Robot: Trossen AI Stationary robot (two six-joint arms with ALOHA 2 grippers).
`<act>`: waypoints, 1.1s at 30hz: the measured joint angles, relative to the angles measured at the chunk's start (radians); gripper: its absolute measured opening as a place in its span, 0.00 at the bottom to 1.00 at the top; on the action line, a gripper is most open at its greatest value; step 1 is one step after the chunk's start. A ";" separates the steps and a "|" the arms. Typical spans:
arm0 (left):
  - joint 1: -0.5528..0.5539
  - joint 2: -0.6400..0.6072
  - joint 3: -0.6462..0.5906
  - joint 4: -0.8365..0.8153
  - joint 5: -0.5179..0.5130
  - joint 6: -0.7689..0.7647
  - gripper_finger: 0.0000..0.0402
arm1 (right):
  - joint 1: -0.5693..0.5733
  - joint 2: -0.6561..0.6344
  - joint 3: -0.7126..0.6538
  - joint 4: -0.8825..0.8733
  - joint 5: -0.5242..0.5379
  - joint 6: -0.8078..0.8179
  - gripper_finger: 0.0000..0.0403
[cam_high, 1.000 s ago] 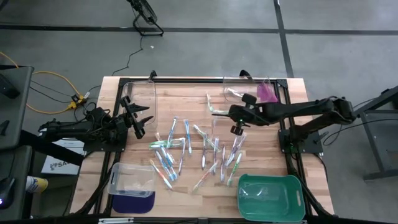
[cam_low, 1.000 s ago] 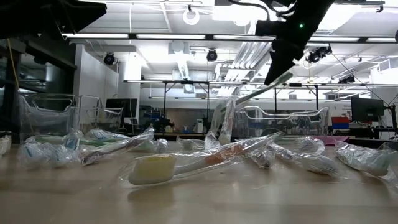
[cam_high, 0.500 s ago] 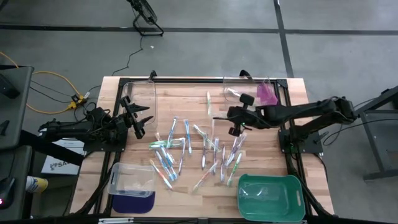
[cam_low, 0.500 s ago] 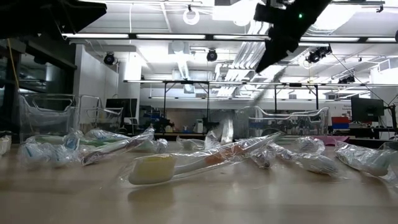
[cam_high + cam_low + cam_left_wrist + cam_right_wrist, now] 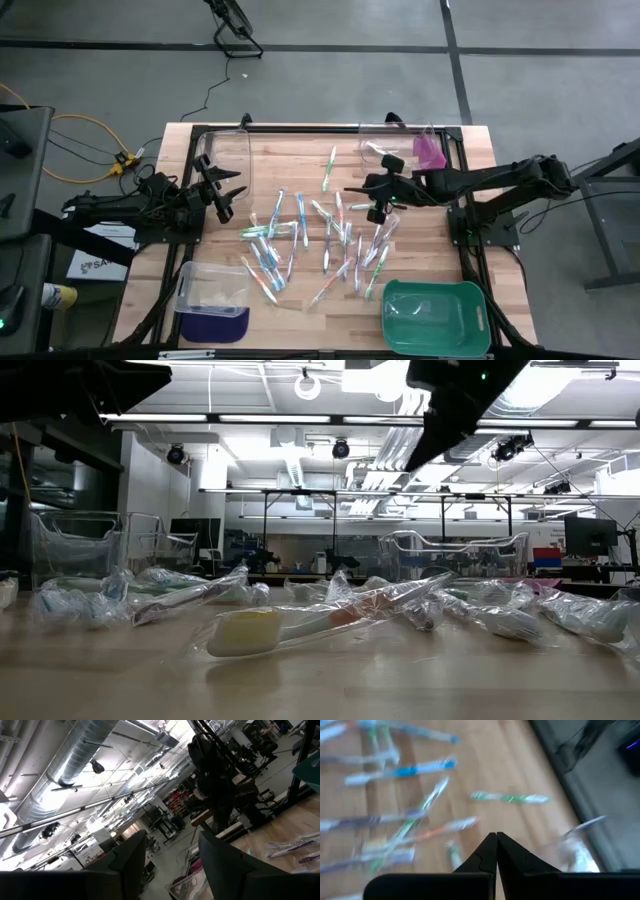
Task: Pick & Place Toothbrushes
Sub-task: Put the green toothbrush into the top right transparent bin
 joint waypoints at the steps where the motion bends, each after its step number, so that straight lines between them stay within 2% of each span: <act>1: 0.000 0.000 0.000 0.000 0.000 -0.001 0.44 | -0.009 0.012 0.000 -0.013 -0.028 -0.001 0.02; 5: 0.000 0.000 0.000 0.000 0.000 -0.002 0.44 | -0.043 0.066 0.000 -0.052 -0.104 -0.007 0.07; 9: 0.000 0.000 0.000 0.000 0.000 -0.002 0.44 | -0.067 0.142 0.000 -0.075 -0.165 -0.025 0.19; 14: 0.000 0.000 0.000 0.000 0.000 -0.002 0.44 | -0.075 0.241 0.000 -0.073 -0.186 -0.088 0.38; 18: 0.000 0.000 0.000 -0.001 0.000 -0.002 0.44 | -0.088 0.322 0.000 -0.068 -0.164 -0.093 0.47; 27: 0.000 0.000 0.000 -0.004 0.000 -0.002 0.44 | -0.137 0.445 0.000 -0.019 -0.193 -0.137 0.47; 33: 0.000 0.000 0.000 -0.005 0.000 -0.002 0.44 | -0.185 0.455 0.002 -0.014 -0.304 -0.135 0.41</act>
